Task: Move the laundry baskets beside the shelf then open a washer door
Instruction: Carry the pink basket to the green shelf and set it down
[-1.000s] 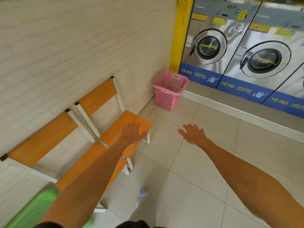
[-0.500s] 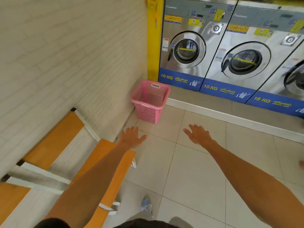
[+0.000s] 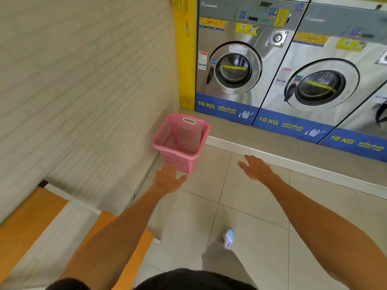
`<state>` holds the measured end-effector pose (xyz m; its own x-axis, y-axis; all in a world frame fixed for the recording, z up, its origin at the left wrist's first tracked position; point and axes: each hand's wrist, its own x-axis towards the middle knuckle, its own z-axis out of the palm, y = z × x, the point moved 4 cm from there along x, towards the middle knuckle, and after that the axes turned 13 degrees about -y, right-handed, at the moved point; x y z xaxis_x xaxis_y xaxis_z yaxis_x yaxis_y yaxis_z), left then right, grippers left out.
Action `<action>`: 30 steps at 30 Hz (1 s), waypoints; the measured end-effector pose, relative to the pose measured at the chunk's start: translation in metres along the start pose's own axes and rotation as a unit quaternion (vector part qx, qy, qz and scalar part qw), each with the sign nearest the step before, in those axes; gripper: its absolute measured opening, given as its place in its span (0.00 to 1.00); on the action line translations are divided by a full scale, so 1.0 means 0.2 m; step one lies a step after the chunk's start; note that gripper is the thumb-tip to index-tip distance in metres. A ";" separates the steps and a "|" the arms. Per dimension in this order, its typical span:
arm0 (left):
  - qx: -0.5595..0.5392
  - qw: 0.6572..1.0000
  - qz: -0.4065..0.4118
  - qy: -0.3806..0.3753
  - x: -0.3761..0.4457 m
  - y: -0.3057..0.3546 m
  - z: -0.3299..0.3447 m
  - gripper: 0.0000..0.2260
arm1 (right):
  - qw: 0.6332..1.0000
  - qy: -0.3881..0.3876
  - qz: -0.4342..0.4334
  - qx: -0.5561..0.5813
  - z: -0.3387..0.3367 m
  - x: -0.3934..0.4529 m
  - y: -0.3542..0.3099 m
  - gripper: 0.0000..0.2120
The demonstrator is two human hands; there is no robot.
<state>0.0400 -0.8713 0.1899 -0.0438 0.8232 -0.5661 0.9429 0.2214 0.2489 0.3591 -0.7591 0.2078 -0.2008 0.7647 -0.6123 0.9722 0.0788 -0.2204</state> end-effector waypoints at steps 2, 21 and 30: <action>-0.043 0.999 -0.016 0.007 0.15 0.06 -0.05 0.32 | 1.000 -0.014 -0.024 -0.010 -0.15 0.20 0.03 0.33; -0.264 0.937 -0.226 0.041 1.13 0.23 -0.38 0.33 | 0.972 -0.125 -0.181 -0.080 -1.02 1.72 -0.26 0.27; -0.287 0.915 -0.285 0.005 1.62 0.16 -0.61 0.35 | 0.955 -0.172 -0.202 -0.137 -1.11 2.26 -0.54 0.24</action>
<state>0.0151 -0.5332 0.1103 -0.4794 0.4931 -0.7260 0.4371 0.8515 0.2897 0.1898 -0.2805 0.1240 -0.5472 0.3861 -0.7426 0.7933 0.5222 -0.3131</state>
